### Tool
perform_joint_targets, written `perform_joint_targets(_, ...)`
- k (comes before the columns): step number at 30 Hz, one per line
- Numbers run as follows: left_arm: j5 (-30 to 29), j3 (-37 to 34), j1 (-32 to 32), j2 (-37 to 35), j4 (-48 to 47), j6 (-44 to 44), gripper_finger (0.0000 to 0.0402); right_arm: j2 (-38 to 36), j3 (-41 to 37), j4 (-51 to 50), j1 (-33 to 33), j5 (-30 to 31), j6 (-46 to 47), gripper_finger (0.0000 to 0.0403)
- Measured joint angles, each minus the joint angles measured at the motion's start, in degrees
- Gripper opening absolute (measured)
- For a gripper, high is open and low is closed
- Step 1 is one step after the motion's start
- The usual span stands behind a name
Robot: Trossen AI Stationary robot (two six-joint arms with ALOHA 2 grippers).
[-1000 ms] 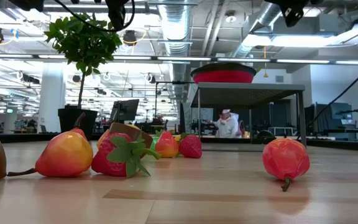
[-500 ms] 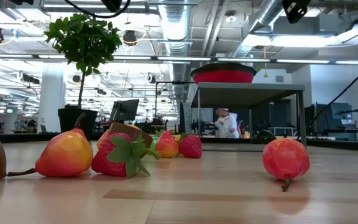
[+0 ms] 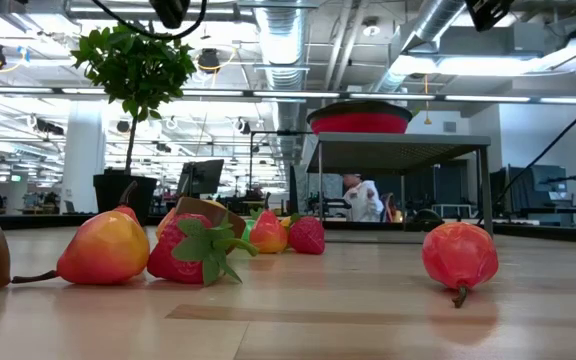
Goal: Pick & Place Fruit
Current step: Put the yellow pear into the red colander on the shelf
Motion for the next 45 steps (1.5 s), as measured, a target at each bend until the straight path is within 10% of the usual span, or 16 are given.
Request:
perform_joint_targets(11, -19.0, 0.1, -9.7, 4.6, -1.7, -4.4, 0.0045, 0.0, 0.0, -2.2, 1.7, -0.1, 3.2, 0.0003)
perform_joint_targets(45, -22.8, 1.8, -8.1, 5.5, -26.5, -7.1, 0.0001, 0.1, 0.0, -8.3, 0.7, 0.1, 11.4, 0.0003)
